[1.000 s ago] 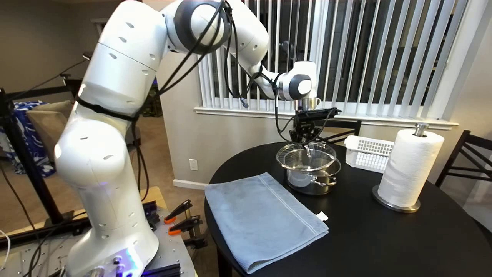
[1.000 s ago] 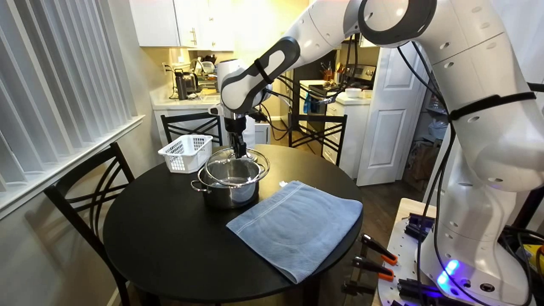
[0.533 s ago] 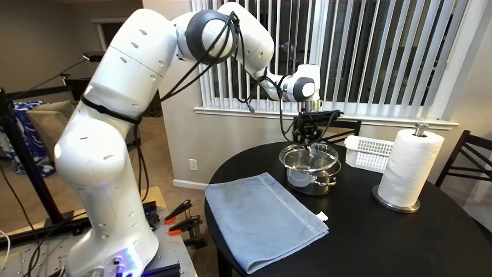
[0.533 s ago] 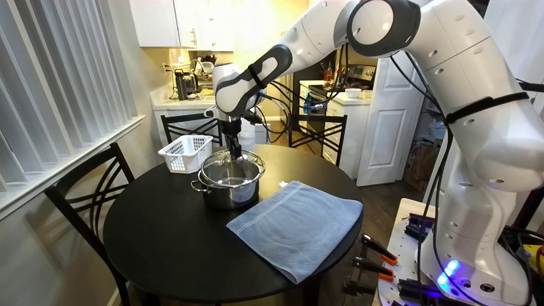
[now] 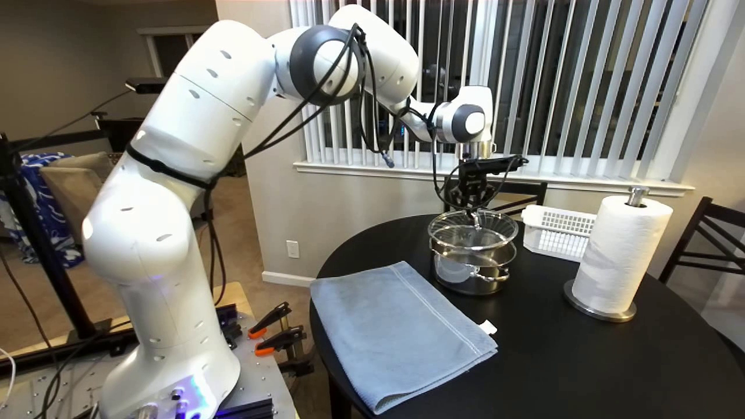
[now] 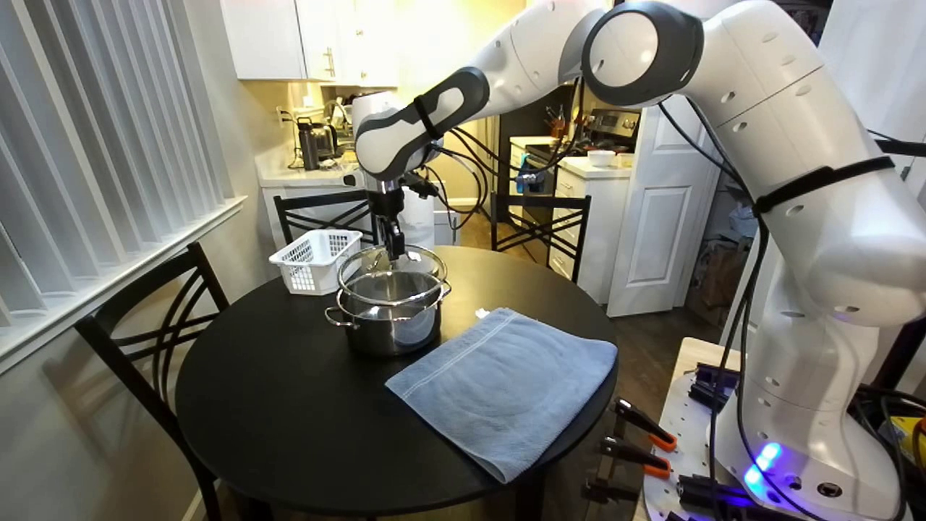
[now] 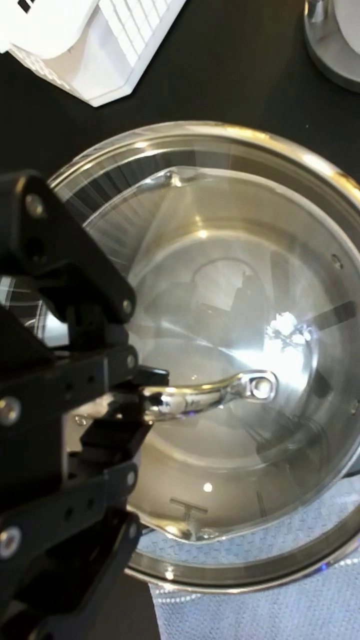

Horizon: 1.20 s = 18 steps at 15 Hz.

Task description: Put the glass lid on the silver pot

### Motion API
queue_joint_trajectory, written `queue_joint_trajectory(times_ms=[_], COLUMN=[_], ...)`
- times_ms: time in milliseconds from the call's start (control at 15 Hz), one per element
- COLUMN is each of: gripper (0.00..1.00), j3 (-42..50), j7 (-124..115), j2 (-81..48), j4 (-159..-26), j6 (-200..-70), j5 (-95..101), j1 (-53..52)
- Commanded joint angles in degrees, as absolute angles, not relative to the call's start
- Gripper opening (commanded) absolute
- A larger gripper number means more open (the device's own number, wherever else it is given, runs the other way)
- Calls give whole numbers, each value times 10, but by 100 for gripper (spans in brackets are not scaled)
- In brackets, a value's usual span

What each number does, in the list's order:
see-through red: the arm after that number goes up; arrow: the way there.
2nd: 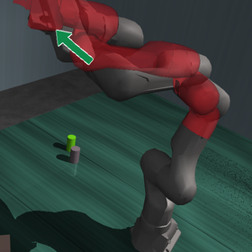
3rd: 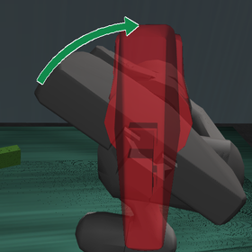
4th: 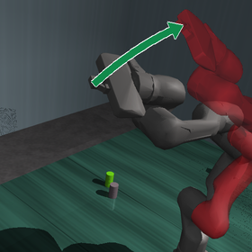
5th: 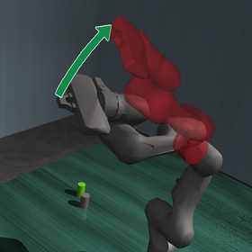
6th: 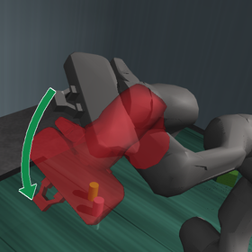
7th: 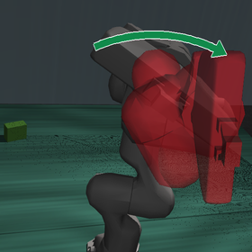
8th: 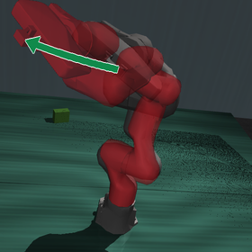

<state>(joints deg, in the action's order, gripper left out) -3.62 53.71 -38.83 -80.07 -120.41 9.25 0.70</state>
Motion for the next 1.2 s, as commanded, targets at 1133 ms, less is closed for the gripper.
queue_joint_trajectory(times_ms=[1133], gripper=[2], j3=[-50], j7=[543], j2=[-461], j4=[-726], j6=[-1214], j5=[80], j1=[22])
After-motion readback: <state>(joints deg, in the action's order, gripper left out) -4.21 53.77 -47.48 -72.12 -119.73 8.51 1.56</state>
